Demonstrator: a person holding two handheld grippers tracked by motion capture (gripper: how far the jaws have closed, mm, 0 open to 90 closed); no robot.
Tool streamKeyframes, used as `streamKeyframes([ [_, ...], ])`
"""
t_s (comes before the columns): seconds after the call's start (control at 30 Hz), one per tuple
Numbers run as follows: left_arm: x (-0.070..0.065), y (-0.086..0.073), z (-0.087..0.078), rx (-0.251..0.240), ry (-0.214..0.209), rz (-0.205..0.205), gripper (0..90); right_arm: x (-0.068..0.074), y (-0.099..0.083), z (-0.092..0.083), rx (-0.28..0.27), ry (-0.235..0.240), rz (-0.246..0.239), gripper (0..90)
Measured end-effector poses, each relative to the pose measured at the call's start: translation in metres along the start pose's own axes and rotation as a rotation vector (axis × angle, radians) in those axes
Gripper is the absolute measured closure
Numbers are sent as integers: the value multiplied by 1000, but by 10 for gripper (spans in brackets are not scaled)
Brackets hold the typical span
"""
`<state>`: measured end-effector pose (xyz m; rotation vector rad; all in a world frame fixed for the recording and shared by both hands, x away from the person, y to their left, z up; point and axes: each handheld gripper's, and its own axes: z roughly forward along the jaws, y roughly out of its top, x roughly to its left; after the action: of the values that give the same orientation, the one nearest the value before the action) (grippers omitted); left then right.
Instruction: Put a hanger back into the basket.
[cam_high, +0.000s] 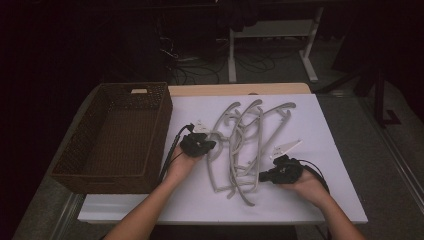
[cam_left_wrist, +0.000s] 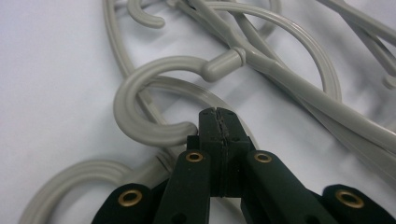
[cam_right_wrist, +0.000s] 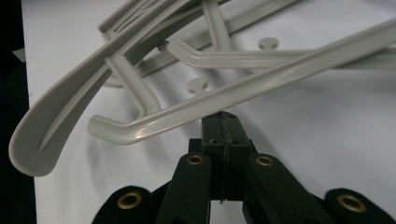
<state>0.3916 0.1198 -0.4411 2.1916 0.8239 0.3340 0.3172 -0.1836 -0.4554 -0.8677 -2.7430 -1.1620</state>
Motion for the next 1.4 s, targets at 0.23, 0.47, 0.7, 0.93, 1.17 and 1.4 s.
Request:
streamKeyframes([
  [0.23,8,2,-1,-9,5,-7,900,15,24,4,-52,21,-57,887],
  [0.47,14,3,-12,-31,8,-27,894,19,42,13,-69,28,-83,887],
  [0.7,10,3,-27,-39,-14,-46,711,19,52,27,-61,29,-89,888],
  [0.93,5,-1,-38,-38,-54,-79,453,30,67,42,-57,36,-135,888],
  [1.17,-3,-12,-38,-17,-94,-95,376,33,66,23,-114,13,-136,887],
  [1.4,-11,-15,-28,15,-94,-83,357,17,62,3,-160,-83,-86,887],
])
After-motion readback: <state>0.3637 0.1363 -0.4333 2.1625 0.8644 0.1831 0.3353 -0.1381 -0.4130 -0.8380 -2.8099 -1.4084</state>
